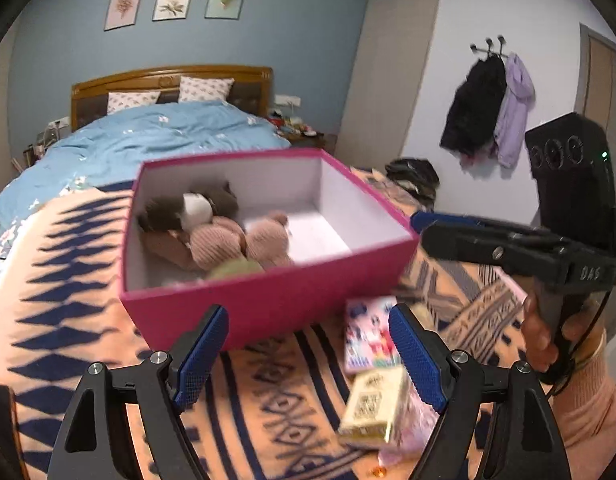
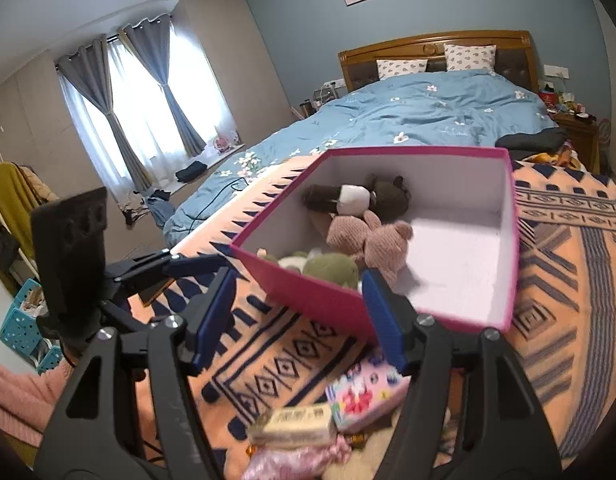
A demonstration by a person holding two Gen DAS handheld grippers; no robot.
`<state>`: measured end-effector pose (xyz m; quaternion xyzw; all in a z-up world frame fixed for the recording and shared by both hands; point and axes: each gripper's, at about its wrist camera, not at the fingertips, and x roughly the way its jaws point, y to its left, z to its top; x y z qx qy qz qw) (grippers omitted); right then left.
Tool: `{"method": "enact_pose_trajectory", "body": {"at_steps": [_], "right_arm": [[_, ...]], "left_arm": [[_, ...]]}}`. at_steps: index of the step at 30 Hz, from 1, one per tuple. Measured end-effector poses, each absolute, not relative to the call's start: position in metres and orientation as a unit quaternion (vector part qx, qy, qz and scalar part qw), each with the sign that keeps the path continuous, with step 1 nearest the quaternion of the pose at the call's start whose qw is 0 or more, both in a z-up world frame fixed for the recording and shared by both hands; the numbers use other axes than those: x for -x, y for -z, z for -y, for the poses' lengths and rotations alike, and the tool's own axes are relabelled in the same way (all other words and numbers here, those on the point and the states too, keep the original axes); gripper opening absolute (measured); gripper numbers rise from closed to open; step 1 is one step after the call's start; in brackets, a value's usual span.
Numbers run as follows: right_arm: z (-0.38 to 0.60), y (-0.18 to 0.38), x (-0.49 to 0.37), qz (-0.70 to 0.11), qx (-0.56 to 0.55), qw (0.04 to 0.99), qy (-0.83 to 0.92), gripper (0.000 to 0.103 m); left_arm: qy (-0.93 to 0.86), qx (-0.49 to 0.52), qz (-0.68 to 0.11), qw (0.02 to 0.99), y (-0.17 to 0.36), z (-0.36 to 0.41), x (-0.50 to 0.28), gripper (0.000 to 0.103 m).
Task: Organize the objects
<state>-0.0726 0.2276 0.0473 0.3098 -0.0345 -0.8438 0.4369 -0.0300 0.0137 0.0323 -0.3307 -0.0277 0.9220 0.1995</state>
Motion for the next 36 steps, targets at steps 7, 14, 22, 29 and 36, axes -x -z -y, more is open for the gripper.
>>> {"method": "enact_pose_trajectory", "body": {"at_steps": [7,14,22,29,36], "right_arm": [[-0.266,-0.014,0.052,0.058,-0.341,0.4,0.849,0.067],[-0.29,0.017,0.049,0.073,-0.373,0.354,0.854,0.067],[-0.297,0.045,0.048,0.075,-0.408,0.325,0.85,0.067],[-0.292,0.059,0.049,0.066,-0.422,0.32,0.846,0.067],[-0.285,0.069,0.051,0.057,-0.436,0.322,0.839,0.049]], "left_arm": [[-0.9,0.368,0.031,0.232,-0.001,-0.033,0.015,0.084],[-0.89,0.385,0.01,0.243,0.015,-0.056,0.008,0.084],[-0.882,0.403,-0.001,0.245,0.031,-0.07,0.009,0.083],[-0.878,0.414,0.0,0.24,0.039,-0.073,0.009,0.082],[-0.878,0.418,0.001,0.233,0.042,-0.072,0.007,0.079]]}}
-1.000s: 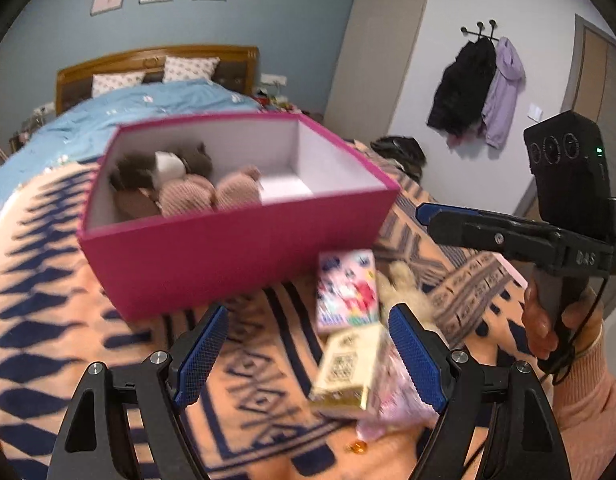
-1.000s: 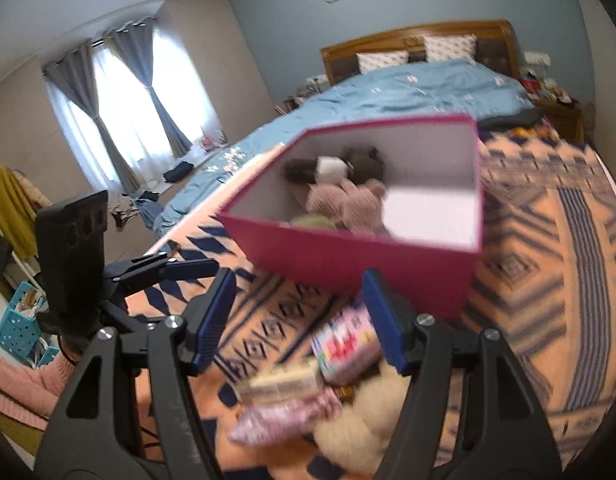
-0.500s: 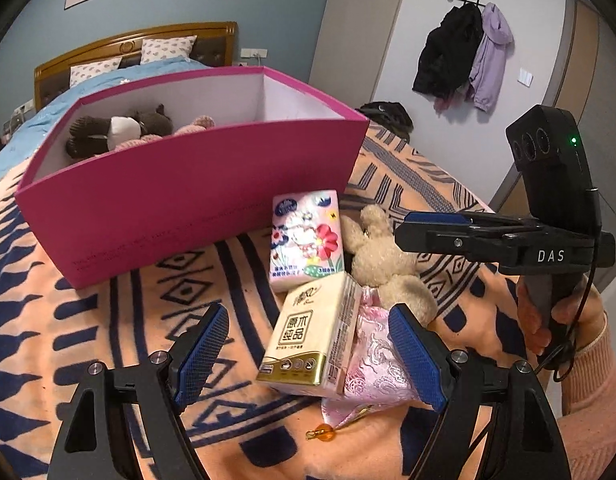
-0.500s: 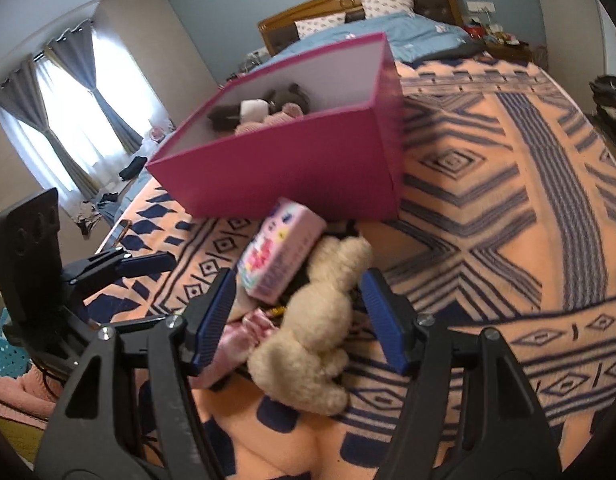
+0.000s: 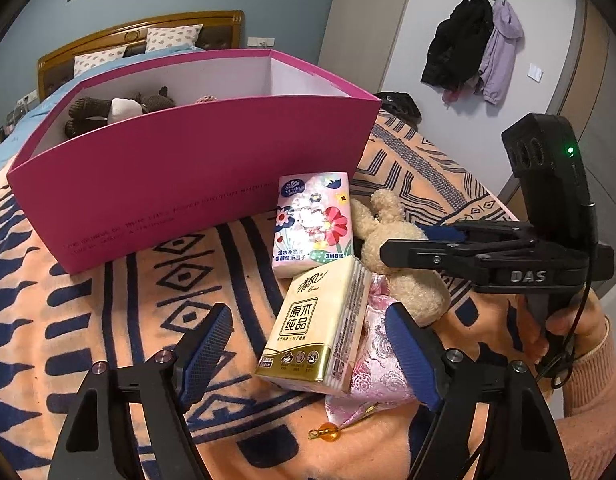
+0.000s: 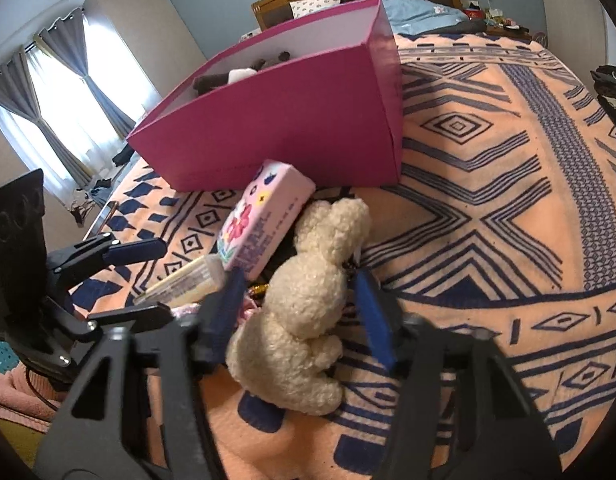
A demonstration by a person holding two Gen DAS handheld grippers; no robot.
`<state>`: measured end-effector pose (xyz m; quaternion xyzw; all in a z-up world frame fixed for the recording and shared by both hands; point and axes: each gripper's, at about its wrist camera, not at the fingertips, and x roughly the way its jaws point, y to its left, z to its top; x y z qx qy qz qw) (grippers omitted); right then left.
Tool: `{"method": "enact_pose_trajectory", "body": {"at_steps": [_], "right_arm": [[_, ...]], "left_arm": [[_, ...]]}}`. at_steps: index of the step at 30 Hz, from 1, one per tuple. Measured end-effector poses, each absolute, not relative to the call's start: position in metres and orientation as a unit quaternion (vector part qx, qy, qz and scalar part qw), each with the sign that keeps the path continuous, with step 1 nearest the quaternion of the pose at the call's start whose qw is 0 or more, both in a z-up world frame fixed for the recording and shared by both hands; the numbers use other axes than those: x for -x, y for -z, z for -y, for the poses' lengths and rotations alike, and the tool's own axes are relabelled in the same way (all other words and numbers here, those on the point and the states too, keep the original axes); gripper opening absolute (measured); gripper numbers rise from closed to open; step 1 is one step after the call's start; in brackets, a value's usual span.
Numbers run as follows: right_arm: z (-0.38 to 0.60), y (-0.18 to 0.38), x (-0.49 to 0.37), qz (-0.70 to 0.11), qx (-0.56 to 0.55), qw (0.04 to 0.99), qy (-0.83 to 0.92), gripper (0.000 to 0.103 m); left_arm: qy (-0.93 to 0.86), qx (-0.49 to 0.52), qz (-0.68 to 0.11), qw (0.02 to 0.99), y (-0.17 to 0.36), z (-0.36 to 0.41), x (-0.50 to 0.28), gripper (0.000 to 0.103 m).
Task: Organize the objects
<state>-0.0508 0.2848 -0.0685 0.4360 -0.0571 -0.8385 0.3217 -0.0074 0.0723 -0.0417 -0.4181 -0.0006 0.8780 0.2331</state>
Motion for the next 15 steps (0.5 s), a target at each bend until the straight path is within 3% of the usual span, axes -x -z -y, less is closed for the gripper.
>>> {"method": "enact_pose_trajectory", "body": {"at_steps": [3,15], "right_arm": [[-0.285,0.072,0.052,0.055,-0.44,0.316,0.839,0.041],[-0.31,0.046,0.043,0.079,-0.406,0.309,0.856,0.038]], "left_arm": [[-0.878,0.418,0.0,0.235,0.04,-0.073,0.007,0.076],[-0.863,0.397,0.011,0.312,0.013,-0.088,0.006,0.074]]}}
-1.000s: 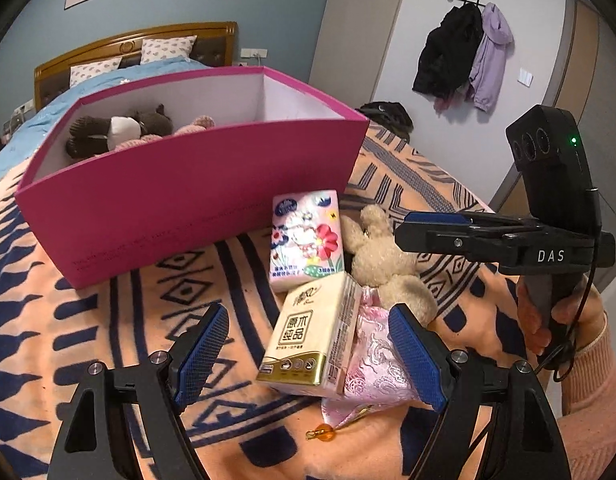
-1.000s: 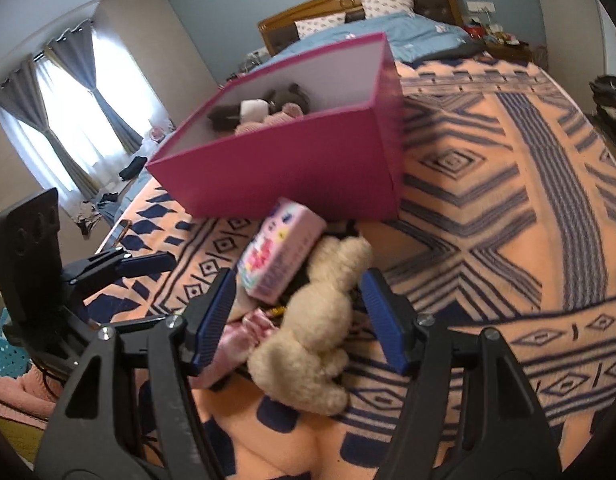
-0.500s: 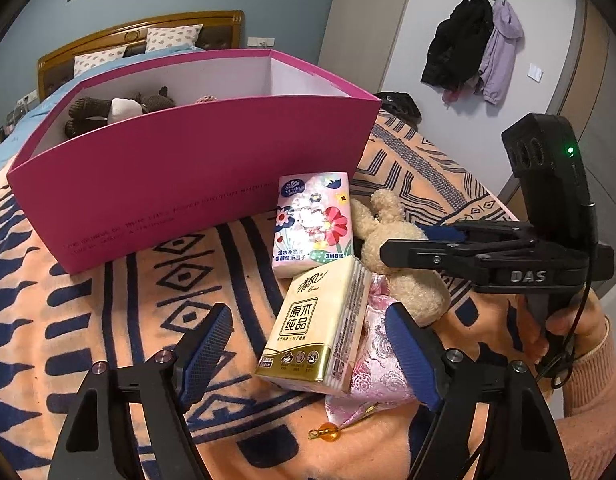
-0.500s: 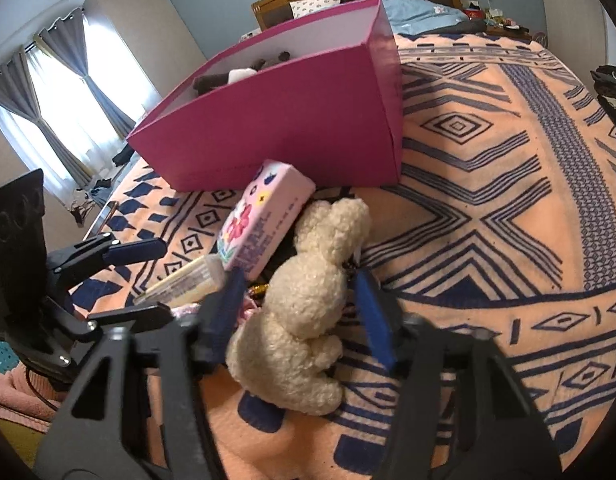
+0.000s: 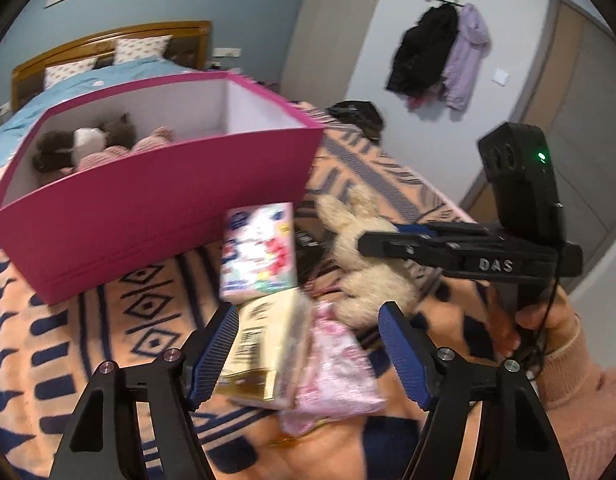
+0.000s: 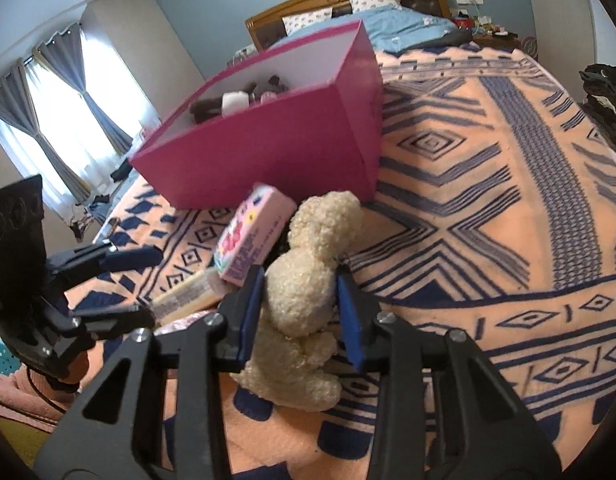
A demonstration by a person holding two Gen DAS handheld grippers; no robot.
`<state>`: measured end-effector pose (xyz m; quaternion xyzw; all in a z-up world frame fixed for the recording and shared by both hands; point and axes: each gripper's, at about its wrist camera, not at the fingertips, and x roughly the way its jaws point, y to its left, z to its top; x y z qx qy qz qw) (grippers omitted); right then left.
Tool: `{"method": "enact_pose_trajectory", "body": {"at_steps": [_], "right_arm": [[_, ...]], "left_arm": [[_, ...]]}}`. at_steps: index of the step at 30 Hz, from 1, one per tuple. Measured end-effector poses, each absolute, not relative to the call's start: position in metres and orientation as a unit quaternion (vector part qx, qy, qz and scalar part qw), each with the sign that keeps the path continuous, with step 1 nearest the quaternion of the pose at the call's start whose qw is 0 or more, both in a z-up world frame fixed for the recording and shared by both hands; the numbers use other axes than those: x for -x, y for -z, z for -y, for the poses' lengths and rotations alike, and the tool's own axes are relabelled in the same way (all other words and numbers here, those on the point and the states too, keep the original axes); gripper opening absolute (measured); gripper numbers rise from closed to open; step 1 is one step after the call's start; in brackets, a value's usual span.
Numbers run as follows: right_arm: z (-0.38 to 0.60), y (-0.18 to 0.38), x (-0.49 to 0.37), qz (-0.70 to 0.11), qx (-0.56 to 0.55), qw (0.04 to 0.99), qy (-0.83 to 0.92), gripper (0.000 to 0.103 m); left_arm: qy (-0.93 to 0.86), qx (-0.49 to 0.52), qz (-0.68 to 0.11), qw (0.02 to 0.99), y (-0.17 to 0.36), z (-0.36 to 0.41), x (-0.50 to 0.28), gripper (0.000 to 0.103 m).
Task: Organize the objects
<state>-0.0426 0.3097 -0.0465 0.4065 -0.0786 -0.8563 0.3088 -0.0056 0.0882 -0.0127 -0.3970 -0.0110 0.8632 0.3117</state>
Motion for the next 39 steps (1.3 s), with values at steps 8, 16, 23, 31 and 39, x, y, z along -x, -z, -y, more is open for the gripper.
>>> {"method": "enact_pose_trajectory", "body": {"at_steps": [8,16,23,31,39], "right_arm": [[-0.311,0.007,0.038,0.081,-0.356,0.327,0.871,0.038],[-0.294,-0.024,0.047,0.072,-0.32,0.358,0.874,0.038],[-0.286,-0.042,0.063,0.075,-0.301,0.376,0.873,0.037],[-0.269,-0.06,0.086,0.06,-0.284,0.387,0.875,0.036],[-0.257,-0.076,0.118,0.061,-0.271,0.393,0.877,0.036]], "left_arm": [[-0.834,0.401,0.024,0.378,0.005,-0.107,0.011,0.069],[-0.84,0.386,0.031,0.379,-0.016,-0.108,0.024,0.063],[-0.844,0.395,0.052,0.36,-0.021,-0.1,0.05,0.047],[-0.855,0.386,0.055,0.343,-0.035,-0.096,0.077,0.047],[-0.868,0.379,0.05,0.319,-0.049,-0.093,0.113,0.047]]}}
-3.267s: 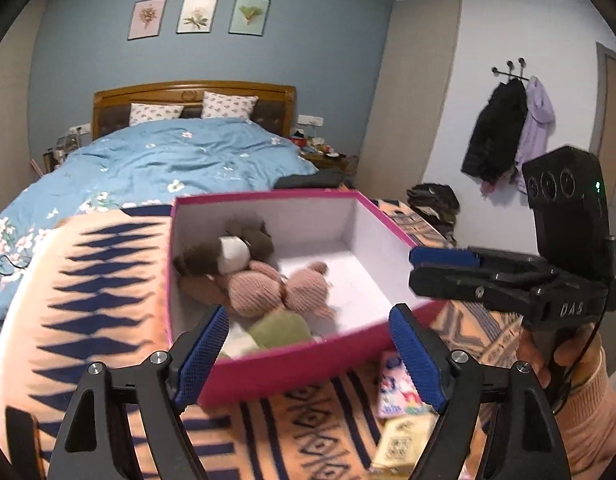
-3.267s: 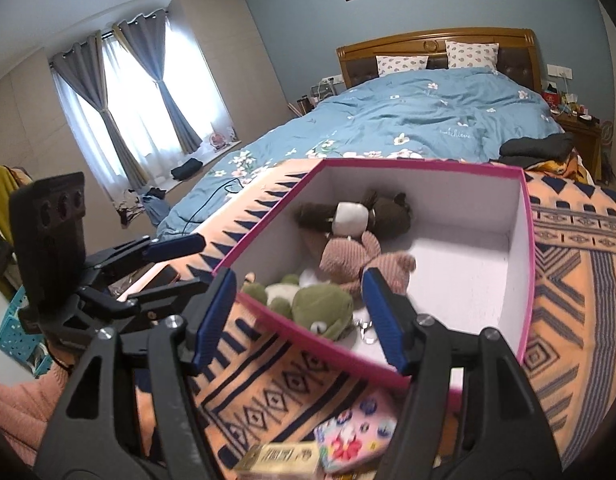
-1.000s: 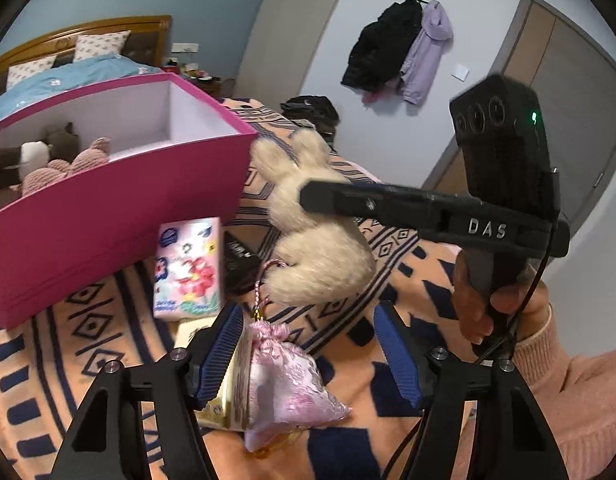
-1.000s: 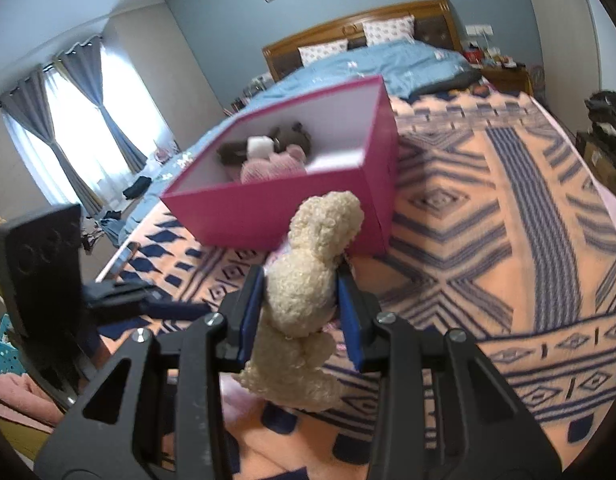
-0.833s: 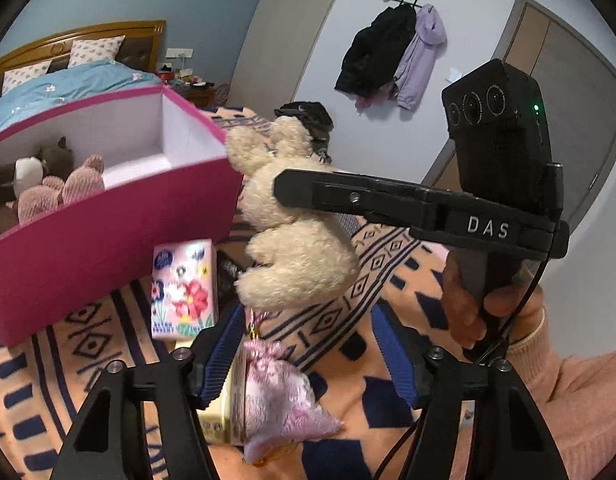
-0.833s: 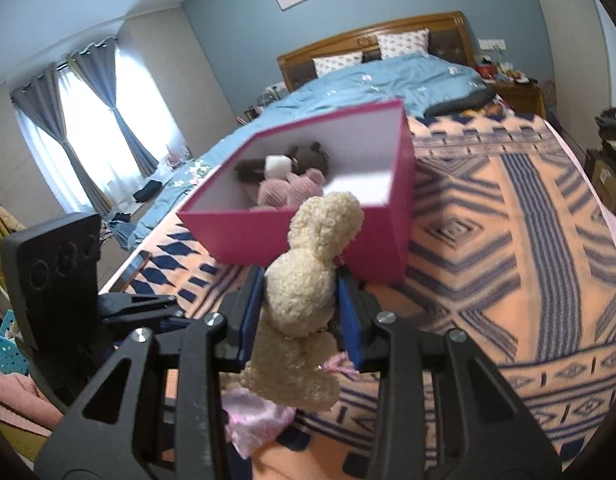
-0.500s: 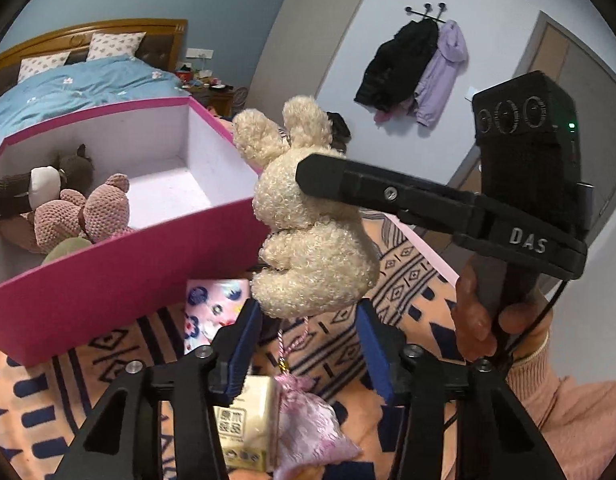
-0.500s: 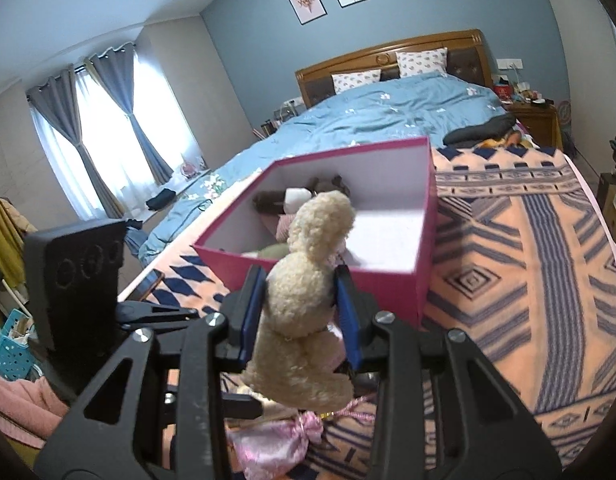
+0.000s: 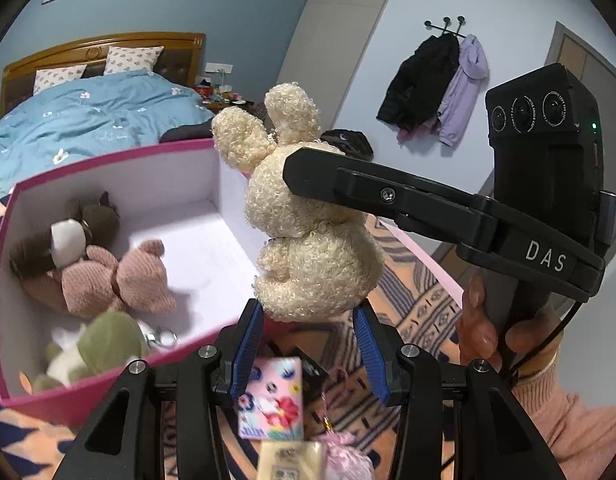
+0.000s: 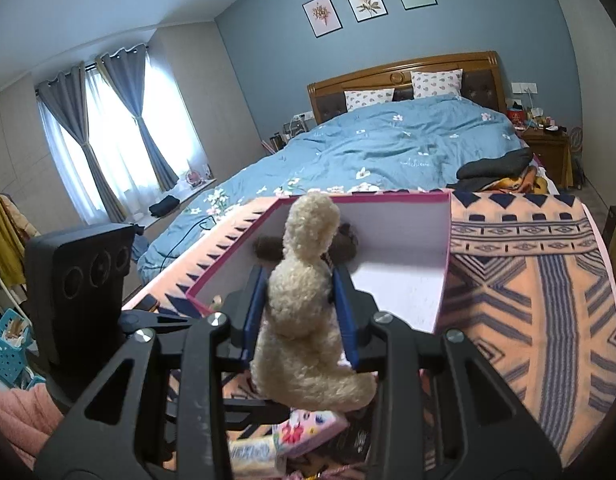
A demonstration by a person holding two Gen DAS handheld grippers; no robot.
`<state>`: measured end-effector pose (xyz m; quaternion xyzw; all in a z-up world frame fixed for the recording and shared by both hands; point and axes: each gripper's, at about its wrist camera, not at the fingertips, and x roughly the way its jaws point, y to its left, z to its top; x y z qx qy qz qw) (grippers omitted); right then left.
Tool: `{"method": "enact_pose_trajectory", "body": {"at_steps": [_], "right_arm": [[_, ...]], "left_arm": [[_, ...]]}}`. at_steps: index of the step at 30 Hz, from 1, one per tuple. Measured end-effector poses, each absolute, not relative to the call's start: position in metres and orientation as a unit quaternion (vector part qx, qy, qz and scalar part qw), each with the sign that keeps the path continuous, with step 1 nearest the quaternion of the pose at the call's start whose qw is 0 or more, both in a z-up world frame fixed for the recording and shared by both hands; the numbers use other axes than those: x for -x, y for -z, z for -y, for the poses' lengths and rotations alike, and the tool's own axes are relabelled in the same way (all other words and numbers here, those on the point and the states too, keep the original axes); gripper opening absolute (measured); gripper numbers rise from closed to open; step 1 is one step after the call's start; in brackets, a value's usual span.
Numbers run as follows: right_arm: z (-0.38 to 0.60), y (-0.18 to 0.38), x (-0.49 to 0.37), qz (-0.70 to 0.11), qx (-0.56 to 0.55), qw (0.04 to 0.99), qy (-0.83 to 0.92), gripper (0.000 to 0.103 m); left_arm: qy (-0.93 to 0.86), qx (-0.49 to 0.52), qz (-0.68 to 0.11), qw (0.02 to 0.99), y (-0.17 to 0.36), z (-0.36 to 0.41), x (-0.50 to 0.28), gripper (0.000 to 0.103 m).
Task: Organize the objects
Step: 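Lift the cream bunny over the pink box and open the right gripper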
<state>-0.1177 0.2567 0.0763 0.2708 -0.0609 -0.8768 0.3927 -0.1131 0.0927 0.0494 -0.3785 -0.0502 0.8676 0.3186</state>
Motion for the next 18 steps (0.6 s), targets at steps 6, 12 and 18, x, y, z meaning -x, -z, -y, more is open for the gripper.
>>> {"method": "enact_pose_trajectory", "body": {"at_steps": [6,12,18], "right_arm": [[-0.245,-0.081,0.146,0.053,-0.272,0.388,0.879,0.036],[-0.23,-0.073,0.176,0.044,-0.295,0.391,0.871,0.03],[-0.222,-0.055,0.204,0.029,-0.327,0.363,0.872,0.03]], "left_arm": [[-0.874,0.382,0.047,0.296,-0.052,-0.09,0.139,0.047],[-0.875,0.391,0.044,0.281,-0.048,-0.091,0.169,0.046],[-0.877,0.408,0.044,0.25,-0.036,-0.088,0.195,0.046]]}}
